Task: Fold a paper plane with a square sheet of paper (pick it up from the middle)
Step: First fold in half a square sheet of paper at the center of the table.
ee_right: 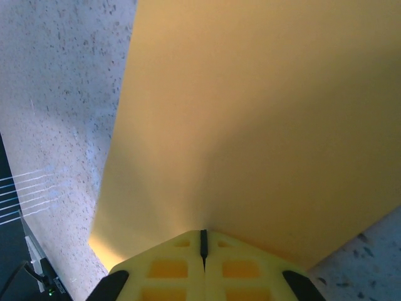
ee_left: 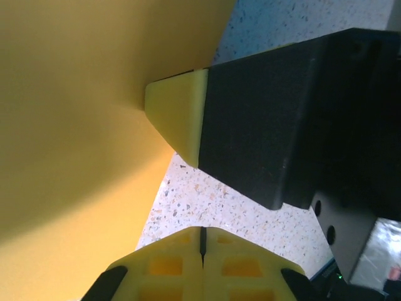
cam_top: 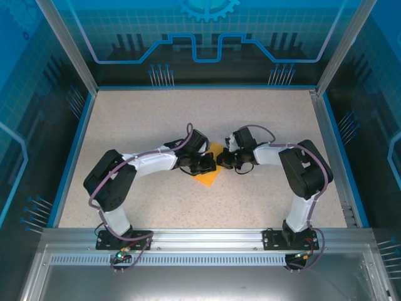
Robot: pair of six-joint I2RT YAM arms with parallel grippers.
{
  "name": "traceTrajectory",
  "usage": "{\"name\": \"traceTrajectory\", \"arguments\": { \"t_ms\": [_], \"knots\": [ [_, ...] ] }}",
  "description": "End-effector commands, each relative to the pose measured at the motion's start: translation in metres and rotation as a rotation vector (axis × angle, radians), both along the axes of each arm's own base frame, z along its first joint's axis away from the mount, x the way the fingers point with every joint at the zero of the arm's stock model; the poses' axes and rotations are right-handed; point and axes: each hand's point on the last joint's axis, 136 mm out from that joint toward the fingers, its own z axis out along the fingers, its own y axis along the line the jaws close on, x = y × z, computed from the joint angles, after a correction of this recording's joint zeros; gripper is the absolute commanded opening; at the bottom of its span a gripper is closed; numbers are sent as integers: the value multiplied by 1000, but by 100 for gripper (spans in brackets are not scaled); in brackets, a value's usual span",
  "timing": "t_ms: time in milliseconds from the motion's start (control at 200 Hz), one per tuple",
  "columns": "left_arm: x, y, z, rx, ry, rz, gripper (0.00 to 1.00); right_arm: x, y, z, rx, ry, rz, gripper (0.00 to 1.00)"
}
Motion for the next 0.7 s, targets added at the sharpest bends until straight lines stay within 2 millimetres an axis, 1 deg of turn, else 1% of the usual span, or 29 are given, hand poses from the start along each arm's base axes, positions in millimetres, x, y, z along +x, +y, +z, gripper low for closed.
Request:
{"name": "traceTrajectory", "arguments": {
  "t_ms": [0, 140, 265, 495, 615, 695],
  "knots": [
    [-5, -10, -2, -6, 52, -14, 2, 1, -3, -6, -5, 25, 14, 5],
    [-8, -12, -14, 11, 73, -20, 0, -1, -4, -13, -16, 37, 16, 5],
    [-9, -8, -27, 39, 91, -17, 0, -3, -7, -18, -24, 42, 16, 5],
    [-12, -1, -45, 87, 109, -18, 0, -3, -7, -17, -24, 34, 22, 4],
    [-15, 2, -52, 108, 127, -20, 0, -2, -6, -10, -6, 15, 27, 4],
    [-17, 6, -57, 130, 139, -15, 0, -1, 0, 5, 38, -26, 49, 5]
  ]
}}
